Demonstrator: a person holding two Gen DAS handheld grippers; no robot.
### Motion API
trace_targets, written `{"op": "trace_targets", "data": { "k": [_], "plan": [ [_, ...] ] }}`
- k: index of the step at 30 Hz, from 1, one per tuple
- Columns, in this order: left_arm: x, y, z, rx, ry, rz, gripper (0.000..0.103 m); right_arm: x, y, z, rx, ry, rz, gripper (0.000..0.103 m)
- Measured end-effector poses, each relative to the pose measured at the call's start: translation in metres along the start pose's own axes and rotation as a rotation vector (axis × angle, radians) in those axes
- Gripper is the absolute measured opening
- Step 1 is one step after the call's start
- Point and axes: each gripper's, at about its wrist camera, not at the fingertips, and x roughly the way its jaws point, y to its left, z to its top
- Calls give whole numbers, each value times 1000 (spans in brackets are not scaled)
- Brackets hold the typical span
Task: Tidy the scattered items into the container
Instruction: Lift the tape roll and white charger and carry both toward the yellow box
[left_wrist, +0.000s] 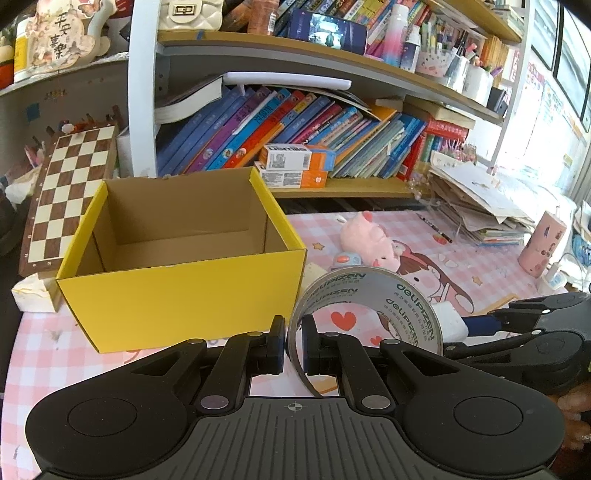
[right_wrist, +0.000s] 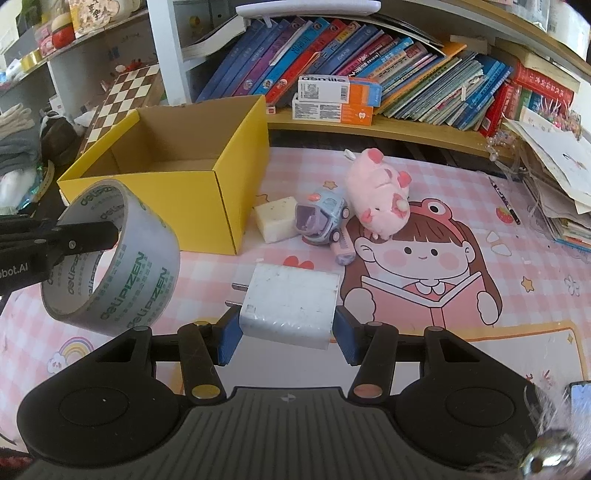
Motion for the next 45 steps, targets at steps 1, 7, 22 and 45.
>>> {"op": "trace_targets", "data": {
  "k": [1,7,22,45],
  "plan": [
    [0,1,0,-1,-2,-1,8,0,1,0,-3,1,0,51],
    [0,6,-1,-16,-9,-1,8,2,7,3,-28,8,5,51],
    [-16,36,4,-77,-58,45,8,8,26,19,-82,3,37,51],
    [-21,86,49,-115,-167,126,8,19,63,87,-215,-86,108,51]
  ]
}}
